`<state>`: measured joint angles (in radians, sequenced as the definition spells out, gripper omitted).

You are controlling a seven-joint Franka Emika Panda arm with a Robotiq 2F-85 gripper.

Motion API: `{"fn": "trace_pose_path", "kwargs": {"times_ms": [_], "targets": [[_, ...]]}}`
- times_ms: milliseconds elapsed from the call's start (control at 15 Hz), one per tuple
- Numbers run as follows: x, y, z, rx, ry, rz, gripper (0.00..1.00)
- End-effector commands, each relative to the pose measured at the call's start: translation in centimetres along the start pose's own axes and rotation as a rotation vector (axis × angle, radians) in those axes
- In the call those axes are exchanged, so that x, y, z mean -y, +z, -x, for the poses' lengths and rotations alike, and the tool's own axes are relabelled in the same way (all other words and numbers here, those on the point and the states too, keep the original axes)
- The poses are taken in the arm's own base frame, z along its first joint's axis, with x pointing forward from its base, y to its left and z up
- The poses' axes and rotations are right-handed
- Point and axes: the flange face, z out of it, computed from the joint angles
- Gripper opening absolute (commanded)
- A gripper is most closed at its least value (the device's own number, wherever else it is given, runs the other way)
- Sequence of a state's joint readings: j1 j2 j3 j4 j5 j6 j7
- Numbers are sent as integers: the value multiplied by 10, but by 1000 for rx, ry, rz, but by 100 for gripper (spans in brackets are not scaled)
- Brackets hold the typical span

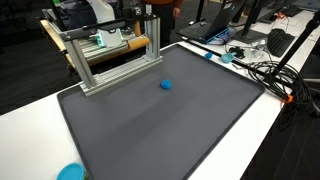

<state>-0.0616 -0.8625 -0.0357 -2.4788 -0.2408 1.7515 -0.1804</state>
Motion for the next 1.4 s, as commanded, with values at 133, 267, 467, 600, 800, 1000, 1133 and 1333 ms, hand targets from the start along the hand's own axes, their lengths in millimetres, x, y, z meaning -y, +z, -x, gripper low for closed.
{"fn": "trace_pose_path", "kwargs": {"times_ms": [133, 267, 467, 600, 800, 1000, 1133, 1333], "targets": [[33, 12, -24, 52, 159, -176, 100], [41, 22, -34, 57, 245, -242, 100], [48, 38, -49, -6, 276, -283, 100], [51, 57, -60, -27, 261, -244, 100], [50, 60, -59, -9, 242, -233, 100], [55, 76, -63, 27, 233, -226, 100], [61, 88, -64, 69, 224, -237, 100], [66, 105, -61, 112, 226, -230, 100]]}}
